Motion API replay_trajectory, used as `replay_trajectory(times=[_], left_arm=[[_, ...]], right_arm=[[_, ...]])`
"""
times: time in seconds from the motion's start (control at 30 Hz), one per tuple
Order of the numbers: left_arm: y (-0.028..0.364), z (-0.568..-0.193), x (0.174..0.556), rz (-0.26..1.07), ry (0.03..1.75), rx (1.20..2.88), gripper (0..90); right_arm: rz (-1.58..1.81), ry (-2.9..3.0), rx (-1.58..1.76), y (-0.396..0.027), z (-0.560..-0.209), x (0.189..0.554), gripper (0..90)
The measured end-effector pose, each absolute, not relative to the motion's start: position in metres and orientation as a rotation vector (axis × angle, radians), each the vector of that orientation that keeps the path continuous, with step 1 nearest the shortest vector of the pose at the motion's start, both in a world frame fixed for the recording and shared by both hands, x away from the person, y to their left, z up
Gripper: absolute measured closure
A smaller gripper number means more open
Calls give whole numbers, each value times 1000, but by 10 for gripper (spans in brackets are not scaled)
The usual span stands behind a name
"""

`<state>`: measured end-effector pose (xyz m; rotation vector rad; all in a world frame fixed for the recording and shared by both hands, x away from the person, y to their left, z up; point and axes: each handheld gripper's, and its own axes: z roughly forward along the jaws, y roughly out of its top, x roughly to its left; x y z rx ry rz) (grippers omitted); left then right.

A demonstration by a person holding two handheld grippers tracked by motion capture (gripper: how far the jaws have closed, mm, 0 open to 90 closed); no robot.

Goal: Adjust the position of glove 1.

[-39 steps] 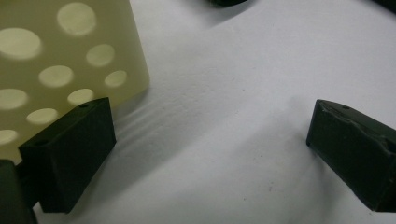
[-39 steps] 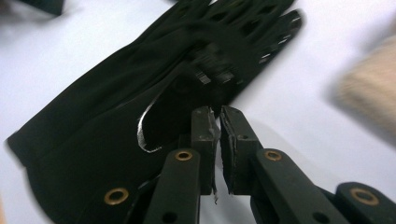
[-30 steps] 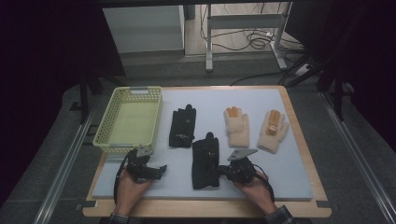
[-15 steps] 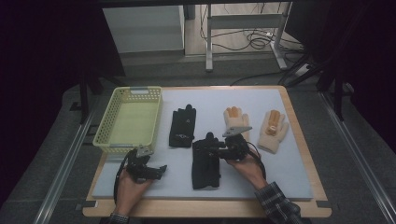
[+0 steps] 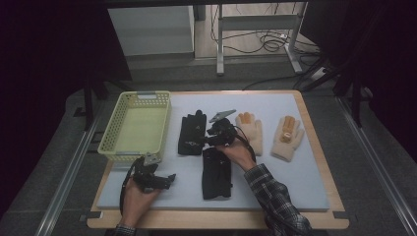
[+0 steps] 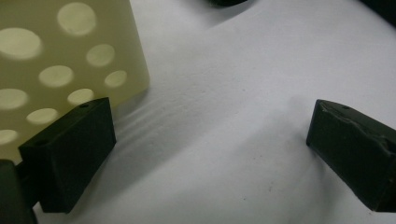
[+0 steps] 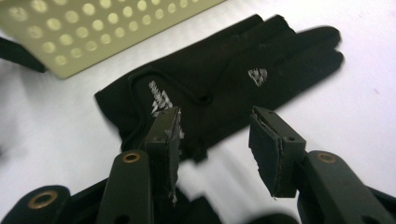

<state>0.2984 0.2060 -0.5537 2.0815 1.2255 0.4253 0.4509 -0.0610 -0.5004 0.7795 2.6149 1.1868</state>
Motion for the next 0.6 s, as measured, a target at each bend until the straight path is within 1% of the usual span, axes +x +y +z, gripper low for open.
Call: replay_trajectory(times=[0.17,0.3,0.33,0.37,0.43,0.5,0.53,0.57,0.6], left_arm=[[206,-554,298,424,1225,2081,13],[206,-554,298,423,1225,2079,13],[206,-554,298,423,1225,2079,13],[206,-554,298,423,1225,2079,13],[206,-554,298,423,1225,2078,13],[206,-554,298,422,1226,2078,13],[206,-554,298,423,1225,2078,13],[206,-554,298,423,1225,2078,13],[206,-554,298,423,1225,2078,13]], right_arm=[[1166,2632,758,-44,-506,463,520],[1141,2647,758,-26,-516,477,460],[1140,2644,762,-23,-517,479,433],[1140,2644,762,-23,-517,479,433],[1139,2653,765,-15,-520,483,380],[1091,2675,755,-9,-524,486,363],[1068,2690,761,-6,-526,488,371],[1098,2723,816,-8,-528,493,534],[1098,2723,816,-8,-528,493,534]])
